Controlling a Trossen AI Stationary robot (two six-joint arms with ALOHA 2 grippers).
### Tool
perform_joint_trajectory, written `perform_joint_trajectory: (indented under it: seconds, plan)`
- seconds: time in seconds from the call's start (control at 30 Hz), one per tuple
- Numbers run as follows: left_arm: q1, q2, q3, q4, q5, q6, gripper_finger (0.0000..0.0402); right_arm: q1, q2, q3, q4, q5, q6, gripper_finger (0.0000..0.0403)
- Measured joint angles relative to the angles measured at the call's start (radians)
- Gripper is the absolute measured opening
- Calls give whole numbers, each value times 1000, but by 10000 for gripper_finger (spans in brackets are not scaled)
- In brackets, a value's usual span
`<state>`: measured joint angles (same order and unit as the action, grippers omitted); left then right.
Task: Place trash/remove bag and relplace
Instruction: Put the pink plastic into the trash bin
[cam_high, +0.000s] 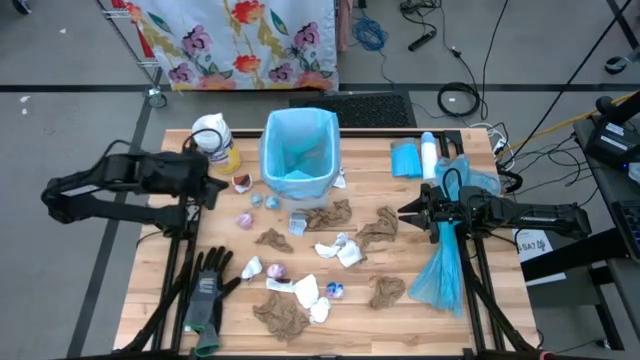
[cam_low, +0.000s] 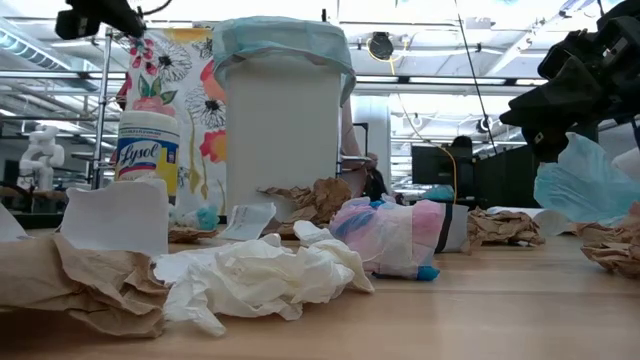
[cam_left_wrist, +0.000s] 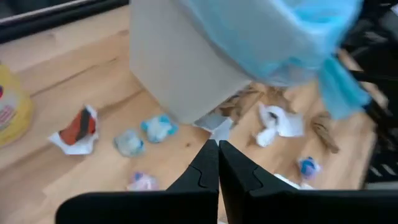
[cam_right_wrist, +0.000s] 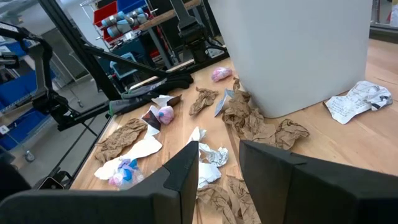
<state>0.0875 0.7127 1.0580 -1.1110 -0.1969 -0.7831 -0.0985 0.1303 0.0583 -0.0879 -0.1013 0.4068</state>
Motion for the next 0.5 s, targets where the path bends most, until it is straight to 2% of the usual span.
perform_joint_trajectory:
  seconds: [0.1, 0.3, 0.5]
  plan:
    - [0, 44, 0, 1, -63, 3, 4, 0, 0, 0, 0, 0, 0, 109]
    - [0, 94, 0, 1, -83, -30, 6, 0, 0, 0, 0, 0, 0, 109]
    - [0, 168, 0, -29, -88, -179, 53, 0, 0, 0, 0, 0, 0, 109]
